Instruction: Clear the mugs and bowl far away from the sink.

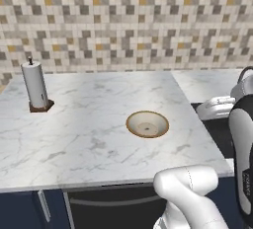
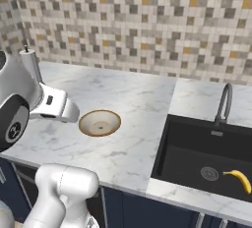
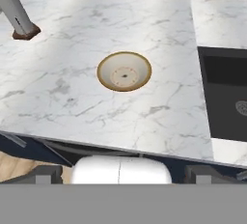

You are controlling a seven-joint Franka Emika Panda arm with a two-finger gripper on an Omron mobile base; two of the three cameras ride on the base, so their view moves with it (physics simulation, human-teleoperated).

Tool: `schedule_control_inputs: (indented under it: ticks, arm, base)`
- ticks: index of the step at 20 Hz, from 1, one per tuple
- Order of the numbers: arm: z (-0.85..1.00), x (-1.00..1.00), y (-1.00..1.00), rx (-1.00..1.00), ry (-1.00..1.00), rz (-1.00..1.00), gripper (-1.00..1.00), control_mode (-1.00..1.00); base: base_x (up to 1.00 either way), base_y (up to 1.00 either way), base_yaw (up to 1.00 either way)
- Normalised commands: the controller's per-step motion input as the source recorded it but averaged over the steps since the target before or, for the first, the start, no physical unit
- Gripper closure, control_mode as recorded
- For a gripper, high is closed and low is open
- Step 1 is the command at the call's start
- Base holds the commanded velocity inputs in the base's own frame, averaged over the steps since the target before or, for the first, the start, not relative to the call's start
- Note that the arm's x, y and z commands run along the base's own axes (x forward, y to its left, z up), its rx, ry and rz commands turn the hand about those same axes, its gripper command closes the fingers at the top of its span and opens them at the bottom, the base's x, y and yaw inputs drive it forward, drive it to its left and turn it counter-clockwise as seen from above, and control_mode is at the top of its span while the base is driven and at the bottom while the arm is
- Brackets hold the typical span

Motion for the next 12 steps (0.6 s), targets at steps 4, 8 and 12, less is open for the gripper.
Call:
schedule_control_inputs:
  ticks: [4,8,12]
  arm:
    - [-0.24,0.47,0.0,0.06,0.07,0.0,-1.0,-1.0]
    - [-0.41,0.4,0.0,0.09,0.1,-0.02,-1.0,-1.0]
    - [-0.44,0.48,0.0,0.09,0.11,-0.05,-1.0,-1.0]
  base:
    - [0.0,0.0,0.0]
    - [0.0,0.0,0.0]
    - [0.0,0.0,0.0]
